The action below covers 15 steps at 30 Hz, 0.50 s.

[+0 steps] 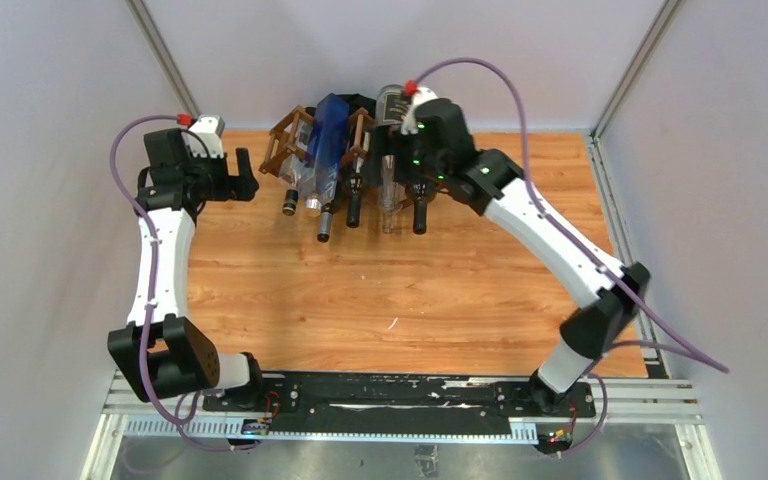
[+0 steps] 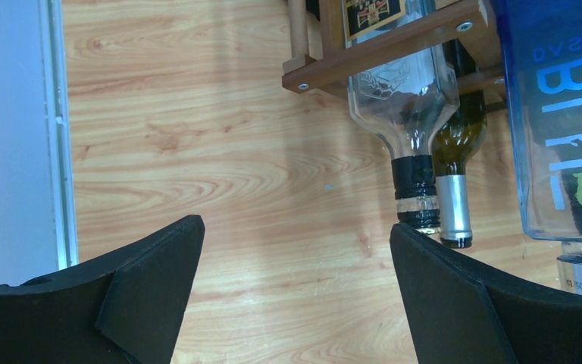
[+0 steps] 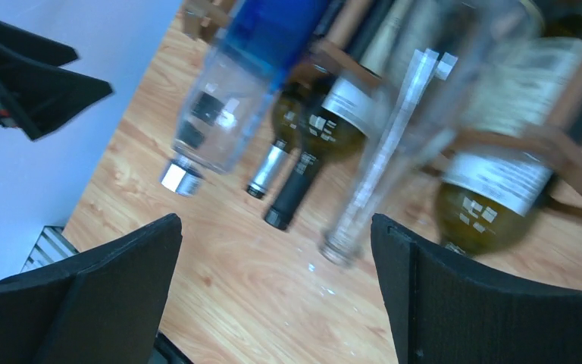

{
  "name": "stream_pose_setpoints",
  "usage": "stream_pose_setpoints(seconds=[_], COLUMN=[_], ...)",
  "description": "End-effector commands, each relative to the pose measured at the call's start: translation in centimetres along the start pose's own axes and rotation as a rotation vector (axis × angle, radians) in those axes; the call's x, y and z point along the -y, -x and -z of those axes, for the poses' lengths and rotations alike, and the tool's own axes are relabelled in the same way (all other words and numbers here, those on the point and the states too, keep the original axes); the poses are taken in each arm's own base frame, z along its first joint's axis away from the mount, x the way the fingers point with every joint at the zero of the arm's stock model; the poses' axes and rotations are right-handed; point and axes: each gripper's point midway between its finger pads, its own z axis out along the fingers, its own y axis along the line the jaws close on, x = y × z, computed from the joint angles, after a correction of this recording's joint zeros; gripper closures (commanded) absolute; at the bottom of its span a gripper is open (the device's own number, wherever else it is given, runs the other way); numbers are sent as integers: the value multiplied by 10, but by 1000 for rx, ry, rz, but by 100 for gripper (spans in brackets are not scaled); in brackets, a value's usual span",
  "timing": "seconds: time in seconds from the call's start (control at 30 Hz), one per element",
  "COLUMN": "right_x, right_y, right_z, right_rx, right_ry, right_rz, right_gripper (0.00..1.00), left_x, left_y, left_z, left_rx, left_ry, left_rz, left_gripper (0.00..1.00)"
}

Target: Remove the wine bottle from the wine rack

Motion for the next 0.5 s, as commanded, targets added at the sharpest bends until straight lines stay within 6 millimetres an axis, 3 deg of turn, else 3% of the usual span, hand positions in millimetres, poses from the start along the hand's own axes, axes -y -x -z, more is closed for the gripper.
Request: stream_pose_setpoints(seconds=[0.0, 0.17, 0.47], right_x=[-39, -75, -77], right_y=[-23, -40, -53], right_z=[-29, -69, -121], right_rx=[-139, -226, -220], right_ry=[7, 63, 38], right_rz=[67, 74, -11], right_gripper=[0, 0, 0], left_x=[0, 4, 8], left_y=[-6, -7, -10], left_z=[-1, 0, -1], left_rx=[-35, -29, -31], left_ry=[-18, -34, -63], left_rz=[-8, -13, -18], left_gripper=[0, 0, 0])
